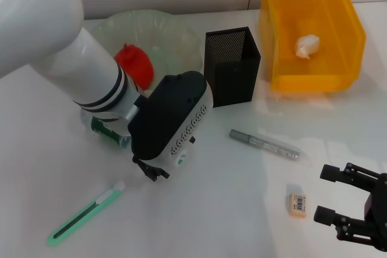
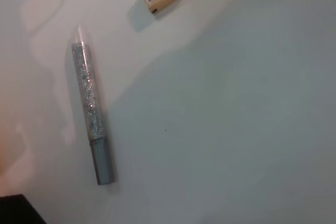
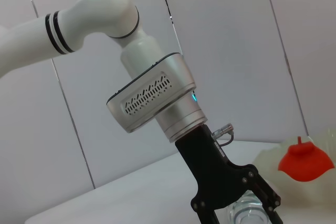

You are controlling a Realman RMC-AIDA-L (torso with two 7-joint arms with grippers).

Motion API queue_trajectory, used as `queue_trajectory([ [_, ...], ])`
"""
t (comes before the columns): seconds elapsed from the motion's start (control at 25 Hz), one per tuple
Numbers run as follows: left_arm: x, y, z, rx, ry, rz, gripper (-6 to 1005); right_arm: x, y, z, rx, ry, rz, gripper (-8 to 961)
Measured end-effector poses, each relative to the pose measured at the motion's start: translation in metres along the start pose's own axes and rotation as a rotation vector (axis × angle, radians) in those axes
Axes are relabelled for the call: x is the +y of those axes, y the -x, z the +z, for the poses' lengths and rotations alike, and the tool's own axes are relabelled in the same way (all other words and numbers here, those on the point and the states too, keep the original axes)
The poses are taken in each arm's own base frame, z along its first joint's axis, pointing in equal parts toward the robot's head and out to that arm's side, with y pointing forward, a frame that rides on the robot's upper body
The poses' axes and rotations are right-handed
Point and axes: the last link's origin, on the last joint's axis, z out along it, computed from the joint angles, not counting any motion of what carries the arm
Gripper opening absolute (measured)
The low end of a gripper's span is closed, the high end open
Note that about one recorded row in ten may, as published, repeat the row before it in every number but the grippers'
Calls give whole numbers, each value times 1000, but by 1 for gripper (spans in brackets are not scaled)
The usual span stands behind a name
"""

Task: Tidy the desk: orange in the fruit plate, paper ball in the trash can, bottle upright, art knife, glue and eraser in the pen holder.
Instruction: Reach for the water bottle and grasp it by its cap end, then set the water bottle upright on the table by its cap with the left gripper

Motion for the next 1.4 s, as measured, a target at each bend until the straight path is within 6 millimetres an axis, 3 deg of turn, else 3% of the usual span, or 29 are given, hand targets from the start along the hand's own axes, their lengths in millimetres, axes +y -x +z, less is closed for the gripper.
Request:
queue_trajectory([
  [0.24,-2,-4,-1,-3,-3,-1,788,-1,1,0,1,1,-1,798],
  [0.48,-1,-5,0,-5,1,-3,623,-1,1,0,2,0,0,797],
  [0.6,0,-6,2,-10,3,5,433,-2,1,0,4,0,-1,797],
  [1.16,-3,-13,-1,-20,1,25,437,0,-1,-2,10,1,4,797],
  [1.32,-3,-17,-12,8,22,-20,438,0,0,-2,9,5,7,797],
  [1.4,-1,-21,-28,64,36,-70,439,0,0,-1,9,7,8,797],
])
